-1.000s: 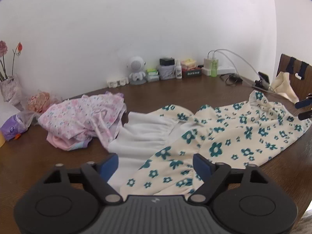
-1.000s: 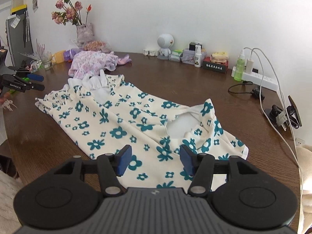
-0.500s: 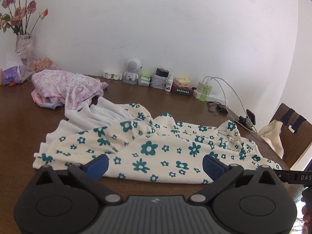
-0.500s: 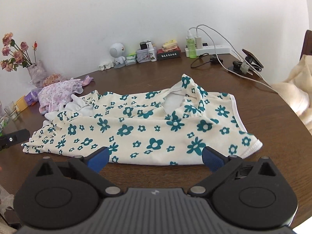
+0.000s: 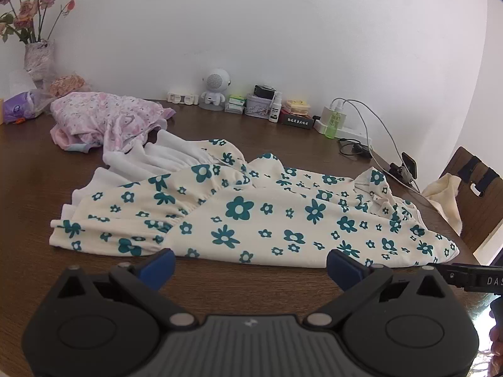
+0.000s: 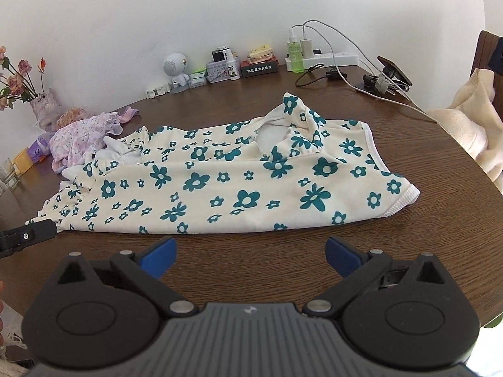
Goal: Fold clothes
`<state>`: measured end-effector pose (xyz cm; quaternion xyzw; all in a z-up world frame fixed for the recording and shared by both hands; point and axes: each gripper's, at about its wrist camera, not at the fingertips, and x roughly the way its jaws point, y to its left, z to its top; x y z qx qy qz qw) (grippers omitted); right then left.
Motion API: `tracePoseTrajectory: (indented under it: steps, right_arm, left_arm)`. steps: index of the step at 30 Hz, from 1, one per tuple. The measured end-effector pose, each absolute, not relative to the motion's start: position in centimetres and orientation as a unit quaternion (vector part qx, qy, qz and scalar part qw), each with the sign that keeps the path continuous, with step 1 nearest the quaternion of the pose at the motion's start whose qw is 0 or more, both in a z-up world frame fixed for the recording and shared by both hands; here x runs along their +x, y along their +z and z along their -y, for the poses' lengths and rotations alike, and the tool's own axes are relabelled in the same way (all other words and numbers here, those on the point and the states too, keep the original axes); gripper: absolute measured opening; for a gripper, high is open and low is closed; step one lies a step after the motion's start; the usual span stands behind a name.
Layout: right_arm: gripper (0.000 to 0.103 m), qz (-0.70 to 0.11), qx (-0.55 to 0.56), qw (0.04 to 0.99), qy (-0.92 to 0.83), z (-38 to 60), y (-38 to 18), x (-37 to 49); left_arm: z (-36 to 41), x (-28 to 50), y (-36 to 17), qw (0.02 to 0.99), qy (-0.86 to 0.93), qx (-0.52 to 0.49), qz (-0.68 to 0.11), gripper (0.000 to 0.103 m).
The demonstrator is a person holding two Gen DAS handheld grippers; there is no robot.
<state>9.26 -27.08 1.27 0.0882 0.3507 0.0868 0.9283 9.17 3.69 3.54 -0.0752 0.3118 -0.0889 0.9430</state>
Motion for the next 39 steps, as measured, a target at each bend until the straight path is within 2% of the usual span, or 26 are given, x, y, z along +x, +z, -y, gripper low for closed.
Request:
tracePoseTrajectory:
  steps: [3,6,8,11,13,17,21,22,24,25,26,27,28,34,39]
  right_arm:
    - [0.103,-0.318,0.045,0.940,0.116,28.0,3.6,10.5]
    - [0.103,-0.257,-0.060,0.957,0.120,29.2,8.5,13.1]
    - [0.103,-0.226,-0.145,0.956,0.119,29.6,11.2,15.5]
    - [0.103,-0.240,-0.243,0.930,0.134,29.7,13.6,20.9]
    - [0.103,-0.282,-0.258,0.909,0.169,29.9,14.1,24.6]
    - [0.103,-0.338,-0.306,0.862,0.221,30.0,12.3,31.4]
    - [0.102,-0.399,-0.288,0.826,0.273,30.1,9.3,36.5]
    - [0.098,-0.410,-0.275,0.821,0.286,30.3,8.7,37.7]
    - [0.093,-0.423,-0.257,0.815,0.301,30.5,7.7,39.9]
    - [0.087,-0.429,-0.247,0.814,0.305,30.7,7.3,41.0]
    - [0.081,-0.437,-0.229,0.811,0.315,31.1,7.0,42.1]
    - [0.068,-0.445,-0.212,0.807,0.325,31.4,6.7,43.1]
    - [0.058,-0.455,-0.197,0.799,0.341,31.7,6.4,43.9]
    - [0.057,-0.522,-0.169,0.722,0.421,30.9,3.5,46.4]
    - [0.055,-0.553,-0.198,0.678,0.442,28.9,1.9,46.9]
  left_arm:
    - [-5.3,11.7,6.1,0.945,-0.136,-0.051,-0.293,0.103]
    - [-6.8,15.2,9.7,0.951,-0.148,0.002,-0.272,0.103]
    - [-6.3,18.4,11.9,0.953,-0.137,0.074,-0.261,0.103]
    - [-5.3,23.0,14.0,0.942,-0.135,0.174,-0.252,0.103]
    - [-4.3,26.4,13.7,0.921,-0.164,0.230,-0.269,0.103]
    - [-3.0,31.7,10.5,0.892,-0.206,0.254,-0.311,0.103]
    - [-2.3,36.3,7.3,0.863,-0.243,0.279,-0.344,0.099]
    - [-2.3,37.1,6.3,0.855,-0.249,0.284,-0.355,0.097]
    - [-2.4,39.0,4.5,0.840,-0.260,0.284,-0.383,0.085]
    - [-2.5,39.9,4.1,0.834,-0.265,0.280,-0.394,0.077]
    - [-2.7,41.0,3.5,0.826,-0.272,0.276,-0.409,0.074]
    - [-2.8,41.6,2.8,0.816,-0.283,0.278,-0.420,0.073]
    - [-2.9,42.2,2.2,0.806,-0.294,0.280,-0.431,0.072]
    - [-2.8,43.5,-1.0,0.736,-0.371,0.302,-0.479,0.070]
    - [-2.2,44.0,-1.9,0.705,-0.396,0.320,-0.493,0.067]
